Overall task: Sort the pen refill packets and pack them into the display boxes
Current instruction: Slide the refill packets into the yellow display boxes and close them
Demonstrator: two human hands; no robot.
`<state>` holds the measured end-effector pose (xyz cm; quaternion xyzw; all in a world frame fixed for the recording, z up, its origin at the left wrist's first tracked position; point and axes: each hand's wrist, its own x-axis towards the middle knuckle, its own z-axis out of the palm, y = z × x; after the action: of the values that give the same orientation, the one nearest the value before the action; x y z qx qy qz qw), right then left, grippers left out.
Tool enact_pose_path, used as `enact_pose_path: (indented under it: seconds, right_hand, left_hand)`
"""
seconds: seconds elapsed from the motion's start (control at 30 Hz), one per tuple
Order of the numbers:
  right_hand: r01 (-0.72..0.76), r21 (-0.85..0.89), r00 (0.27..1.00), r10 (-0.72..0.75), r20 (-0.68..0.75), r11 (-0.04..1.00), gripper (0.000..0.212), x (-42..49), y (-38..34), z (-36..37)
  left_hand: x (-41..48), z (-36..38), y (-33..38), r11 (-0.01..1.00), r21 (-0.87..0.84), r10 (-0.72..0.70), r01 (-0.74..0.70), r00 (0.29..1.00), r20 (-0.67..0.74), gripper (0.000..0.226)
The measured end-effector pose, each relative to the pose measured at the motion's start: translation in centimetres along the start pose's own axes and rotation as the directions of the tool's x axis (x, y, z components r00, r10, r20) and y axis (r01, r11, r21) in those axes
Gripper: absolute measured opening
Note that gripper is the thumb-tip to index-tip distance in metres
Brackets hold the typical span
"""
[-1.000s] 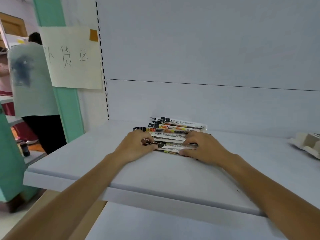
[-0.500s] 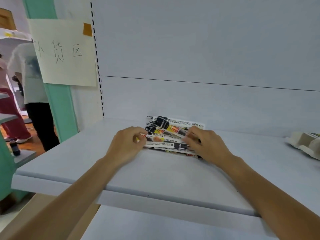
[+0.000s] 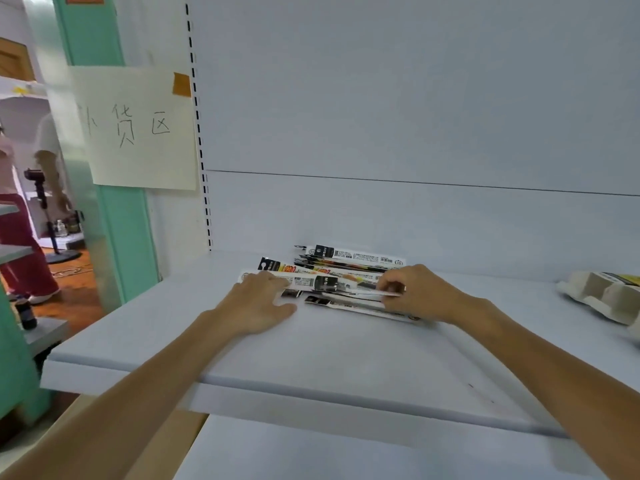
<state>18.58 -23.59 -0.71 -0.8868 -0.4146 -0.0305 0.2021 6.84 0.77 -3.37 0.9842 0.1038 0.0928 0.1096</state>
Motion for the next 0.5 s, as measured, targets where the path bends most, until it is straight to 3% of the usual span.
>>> enact_pose_path:
  seconds: [0.2,0.27,0.33,0.4,0.43,0.5]
  right_hand:
    - [-0.028,0.196,0.999,0.023,0.028,0.980,0.021,0.1,-2.4,-1.4]
    - [-0.031,0.223,0.998,0.017,0.065,0.974,0.024,-0.2,-3.3,-1.0]
    - [-0.032,0.241,0.993,0.004,0.117,0.970,0.019,-0.7,-4.3,-0.4]
    - [-0.040,0.243,0.990,0.006,0.138,0.969,0.020,-1.0,-4.9,0.0]
    - [-0.052,0.239,0.991,0.020,0.134,0.970,0.023,-1.1,-5.3,0.2]
    - [-0.084,0.270,0.992,0.054,0.116,0.959,0.029,-1.1,-5.8,0.4]
  left_hand:
    - [-0.8,-0.5,0.9,0.957,-0.256,0.067,-0.134,0.965,-0.255,0.049]
    - [-1.2,-0.8,2.1,0.854,-0.507,-0.007,-0.117,0.972,-0.236,0.047]
    - [-1.2,-0.9,3.3,0.658,-0.751,-0.090,-0.054,0.985,-0.150,0.035]
    - [-1.2,-0.8,4.2,0.463,-0.885,-0.134,-0.048,0.983,-0.124,0.020]
    - [-1.3,-0.8,4.7,0.429,-0.900,-0.149,-0.073,0.977,-0.151,0.010]
    - [-1.5,-0.8,5.4,0.450,-0.886,-0.184,-0.108,0.960,-0.210,0.011]
